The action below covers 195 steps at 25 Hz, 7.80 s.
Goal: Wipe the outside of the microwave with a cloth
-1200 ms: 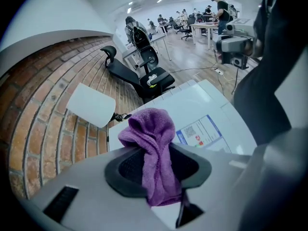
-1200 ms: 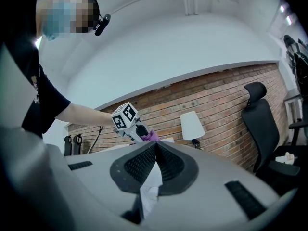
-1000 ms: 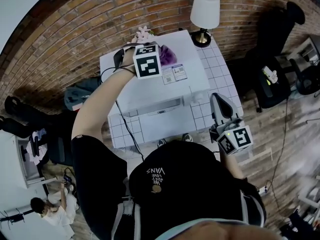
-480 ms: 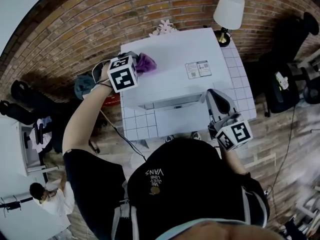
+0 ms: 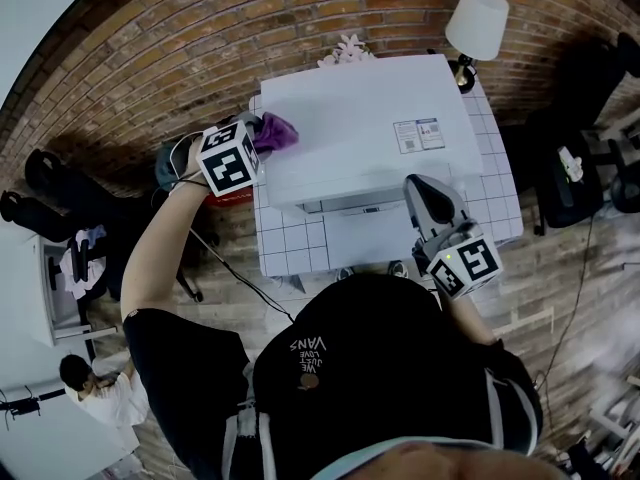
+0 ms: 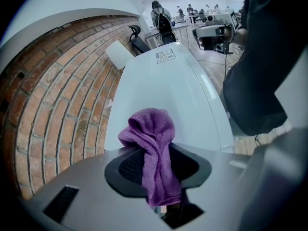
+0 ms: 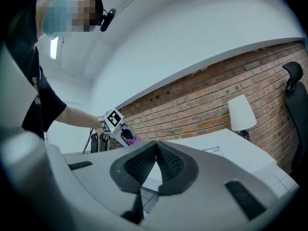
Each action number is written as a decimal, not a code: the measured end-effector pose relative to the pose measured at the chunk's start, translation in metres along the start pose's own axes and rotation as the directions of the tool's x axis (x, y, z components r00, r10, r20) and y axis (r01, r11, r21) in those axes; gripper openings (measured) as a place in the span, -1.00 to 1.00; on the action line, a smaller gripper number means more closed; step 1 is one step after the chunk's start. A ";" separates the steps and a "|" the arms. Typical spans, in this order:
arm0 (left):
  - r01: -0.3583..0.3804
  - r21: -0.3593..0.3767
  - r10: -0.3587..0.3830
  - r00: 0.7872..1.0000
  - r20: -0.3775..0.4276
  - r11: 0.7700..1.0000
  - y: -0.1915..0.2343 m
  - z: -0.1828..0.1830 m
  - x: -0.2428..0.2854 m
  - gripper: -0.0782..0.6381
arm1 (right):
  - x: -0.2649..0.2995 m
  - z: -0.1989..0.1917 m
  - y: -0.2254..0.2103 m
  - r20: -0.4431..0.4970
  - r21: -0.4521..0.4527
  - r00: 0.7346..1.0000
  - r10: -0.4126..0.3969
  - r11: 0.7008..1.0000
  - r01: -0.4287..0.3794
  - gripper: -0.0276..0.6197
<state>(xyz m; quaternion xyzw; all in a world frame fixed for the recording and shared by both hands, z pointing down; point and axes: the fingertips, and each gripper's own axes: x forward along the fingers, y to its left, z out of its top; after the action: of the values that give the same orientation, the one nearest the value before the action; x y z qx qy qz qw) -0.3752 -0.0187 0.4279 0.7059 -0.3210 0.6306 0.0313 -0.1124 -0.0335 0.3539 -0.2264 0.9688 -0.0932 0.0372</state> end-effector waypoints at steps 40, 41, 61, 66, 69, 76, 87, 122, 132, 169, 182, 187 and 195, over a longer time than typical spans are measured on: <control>0.086 0.499 -0.198 0.964 0.176 0.863 -0.067 0.371 0.049 -0.38 | -0.149 0.019 -0.138 0.053 0.046 0.962 -0.268 0.963 0.266 -0.92; 0.087 0.493 -0.196 0.965 0.174 0.866 -0.067 0.367 0.049 -0.38 | -0.146 0.020 -0.136 0.060 0.053 0.964 -0.259 0.965 0.256 -0.92; 0.073 0.194 -0.092 0.991 0.092 0.978 -0.071 0.106 -0.009 -0.38 | -0.046 0.002 -0.026 -0.022 -0.005 0.999 -0.042 0.999 0.042 -0.92; 0.056 0.089 -0.065 0.992 0.111 0.994 -0.080 0.045 -0.023 -0.38 | -0.018 -0.009 0.012 -0.049 -0.016 0.999 0.011 1.000 -0.012 -0.92; 0.040 0.044 -0.045 0.989 0.140 0.998 -0.083 0.018 -0.030 -0.38 | -0.003 -0.014 0.032 -0.065 -0.023 0.997 0.036 0.999 -0.037 -0.92; 0.034 -0.070 -0.015 0.965 0.261 0.997 -0.094 -0.019 -0.038 -0.38 | 0.023 -0.023 0.067 -0.082 -0.036 0.995 0.056 0.998 -0.059 -0.92; 0.006 -0.358 0.218 0.784 0.581 0.934 -0.082 -0.016 -0.054 -0.38 | 0.031 -0.026 0.083 -0.056 -0.035 0.998 0.003 0.999 -0.005 -0.92; 0.225 -0.397 0.309 0.342 0.887 0.890 -0.123 -0.059 -0.007 -0.38 | 0.086 -0.065 0.175 -0.059 -0.026 0.970 -0.235 0.972 0.233 -0.92; 0.252 -0.345 0.270 0.287 0.919 0.904 -0.070 -0.058 0.024 -0.38 | 0.062 -0.068 0.187 -0.026 -0.054 0.899 -0.436 0.899 0.435 -0.92; 0.230 -0.400 0.331 0.287 0.899 0.887 -0.052 -0.080 0.047 -0.38 | 0.070 -0.096 0.203 -0.101 -0.033 0.904 -0.416 0.909 0.415 -0.92; 0.326 -0.321 0.245 0.252 0.936 0.889 -0.139 -0.063 0.043 -0.38 | 0.075 -0.112 0.220 -0.127 -0.022 0.901 -0.415 0.909 0.415 -0.92; 0.301 -0.338 0.258 0.275 0.926 0.892 -0.112 -0.065 0.062 -0.38 | 0.069 -0.111 0.216 -0.132 -0.028 0.889 -0.438 0.899 0.438 -0.92; 0.194 -0.436 0.361 0.330 0.873 0.879 -0.008 -0.079 0.093 -0.38 | 0.056 -0.113 0.205 -0.137 -0.017 0.864 -0.484 0.874 0.486 -0.92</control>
<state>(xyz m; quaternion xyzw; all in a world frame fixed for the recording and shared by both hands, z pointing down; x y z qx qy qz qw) -0.4400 -0.0156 0.5315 0.8888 -0.4575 0.0088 -0.0247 -0.2638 0.1410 0.4221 -0.4552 0.8802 -0.1236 -0.0518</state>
